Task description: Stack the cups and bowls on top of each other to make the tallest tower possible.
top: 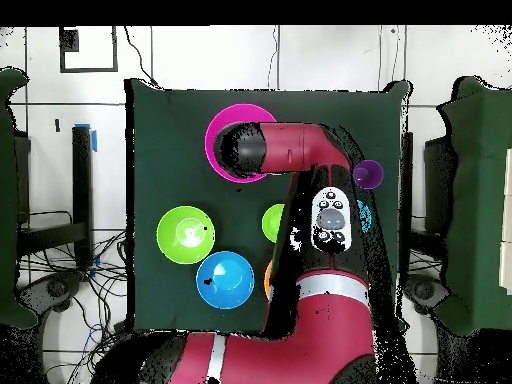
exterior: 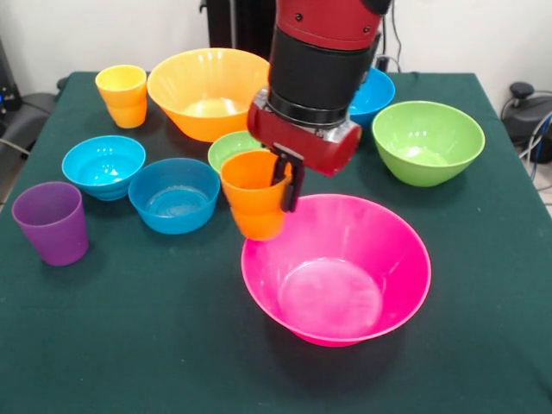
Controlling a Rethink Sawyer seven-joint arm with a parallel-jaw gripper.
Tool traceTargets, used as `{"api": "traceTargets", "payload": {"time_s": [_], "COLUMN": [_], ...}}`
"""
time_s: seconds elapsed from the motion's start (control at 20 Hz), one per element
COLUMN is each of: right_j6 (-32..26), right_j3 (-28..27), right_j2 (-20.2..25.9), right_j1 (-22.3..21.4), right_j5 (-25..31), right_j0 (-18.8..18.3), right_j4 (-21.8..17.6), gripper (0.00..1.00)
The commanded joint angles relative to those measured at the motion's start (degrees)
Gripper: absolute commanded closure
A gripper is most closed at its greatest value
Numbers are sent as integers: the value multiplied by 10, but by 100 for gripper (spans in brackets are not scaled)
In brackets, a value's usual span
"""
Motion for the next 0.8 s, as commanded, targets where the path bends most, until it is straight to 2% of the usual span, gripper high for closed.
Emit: {"api": "traceTargets", "payload": {"time_s": [0.05,0.5,0.8], "right_j6": [11,26,42], "right_j3": [-22,-64,-96], "right_j2": [-6,2,-8], "right_j1": [25,52,61], "right_j5": [14,65,101], "right_j0": [41,69,90], "right_j4": [-35,10,30], "gripper": [100,100,100]}}
